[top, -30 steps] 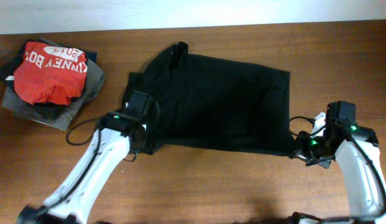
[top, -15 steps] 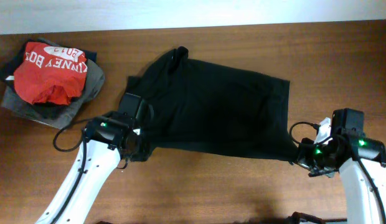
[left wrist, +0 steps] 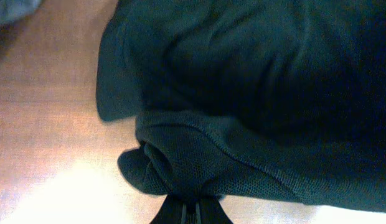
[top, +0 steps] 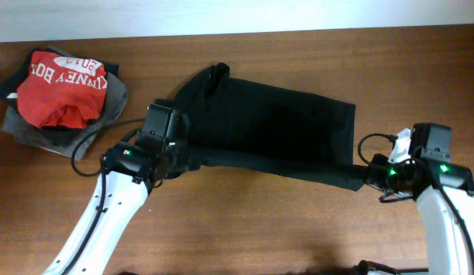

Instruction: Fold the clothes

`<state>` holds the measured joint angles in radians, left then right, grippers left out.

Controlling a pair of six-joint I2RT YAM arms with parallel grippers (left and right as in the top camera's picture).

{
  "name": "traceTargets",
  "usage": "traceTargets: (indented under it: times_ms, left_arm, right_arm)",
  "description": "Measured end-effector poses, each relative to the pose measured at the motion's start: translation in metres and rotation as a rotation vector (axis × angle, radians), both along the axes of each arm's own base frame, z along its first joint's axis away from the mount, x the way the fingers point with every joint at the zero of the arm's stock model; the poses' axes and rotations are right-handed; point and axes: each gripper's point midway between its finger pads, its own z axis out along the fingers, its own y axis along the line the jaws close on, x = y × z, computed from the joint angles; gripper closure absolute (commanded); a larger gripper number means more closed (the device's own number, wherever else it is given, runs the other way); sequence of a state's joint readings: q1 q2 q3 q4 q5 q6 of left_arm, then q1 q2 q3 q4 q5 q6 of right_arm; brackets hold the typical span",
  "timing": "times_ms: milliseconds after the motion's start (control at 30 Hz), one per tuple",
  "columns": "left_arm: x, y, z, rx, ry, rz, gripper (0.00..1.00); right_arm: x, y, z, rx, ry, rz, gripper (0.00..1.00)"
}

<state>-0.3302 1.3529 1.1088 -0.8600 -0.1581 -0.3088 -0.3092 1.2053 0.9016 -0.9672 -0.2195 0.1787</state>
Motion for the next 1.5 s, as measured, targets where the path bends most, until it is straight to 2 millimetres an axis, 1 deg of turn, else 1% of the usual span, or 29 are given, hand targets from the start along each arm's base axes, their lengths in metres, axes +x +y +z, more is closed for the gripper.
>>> traceTargets:
  times_ms: [67, 167, 267, 467, 600, 767, 867, 1067, 1100, 1133, 1167, 1233, 1267, 1400, 1467, 1500]
  left_arm:
    - [0.009, -0.003, -0.001, -0.006, -0.022, 0.001, 0.99]
    - [0.023, -0.007, -0.012, -0.003, -0.026, -0.003, 1.0]
    - [0.039, -0.012, -0.035, 0.016, -0.006, -0.016, 0.99]
    - [0.06, -0.017, -0.086, 0.048, 0.053, -0.022, 0.99]
    - [0.069, -0.019, -0.107, 0.057, 0.064, -0.022, 0.99]
    - [0.081, -0.019, -0.11, 0.068, 0.022, -0.014, 0.98]
    - [0.088, -0.019, -0.107, 0.067, -0.005, -0.009, 0.96]
    - [0.095, -0.019, -0.105, 0.071, -0.037, -0.001, 0.96]
    - [0.095, -0.019, -0.104, 0.073, -0.039, 0.0, 0.91]
    - [0.095, -0.018, -0.105, 0.075, -0.039, -0.001, 0.8]
    - [0.095, -0.018, -0.104, 0.079, -0.04, -0.003, 0.63]
    - [0.095, -0.017, -0.104, 0.085, -0.042, 0.0, 0.54]
    - [0.095, -0.017, -0.104, 0.086, -0.042, 0.001, 0.52]
    - [0.091, -0.014, -0.106, 0.107, -0.014, -0.016, 0.49]
    - [0.084, -0.01, -0.102, 0.129, 0.048, -0.035, 0.49]
    - [0.082, -0.009, -0.099, 0.13, 0.077, -0.046, 0.48]
  right_arm:
    - [0.006, -0.002, -0.007, 0.003, 0.008, -0.001, 0.96]
    - [0.017, -0.006, -0.017, 0.004, 0.013, 0.0, 0.96]
    - [0.032, -0.01, -0.028, 0.002, 0.0, 0.005, 0.96]
    - [0.051, -0.013, -0.042, 0.004, -0.019, 0.024, 0.96]
    - [0.059, -0.014, -0.051, 0.01, -0.026, 0.04, 0.96]
    - [0.071, -0.016, -0.059, 0.007, -0.047, 0.052, 0.96]
    - [0.079, -0.016, -0.062, 0.013, -0.068, 0.069, 0.96]
    - [0.091, -0.016, -0.062, 0.014, -0.115, 0.091, 0.94]
    - [0.092, -0.016, -0.062, 0.013, -0.119, 0.096, 0.82]
    - [0.092, -0.016, -0.061, 0.013, -0.12, 0.095, 0.65]
    - [0.092, -0.015, -0.062, 0.014, -0.12, 0.097, 0.53]
    - [0.09, -0.014, -0.062, 0.016, -0.114, 0.103, 0.49]
    - [0.089, -0.014, -0.062, 0.017, -0.109, 0.106, 0.49]
    - [0.078, -0.011, -0.063, 0.034, -0.057, 0.112, 0.49]
    - [0.073, -0.009, -0.054, 0.045, -0.012, 0.132, 0.49]
    - [0.073, -0.009, -0.046, 0.046, -0.001, 0.143, 0.5]
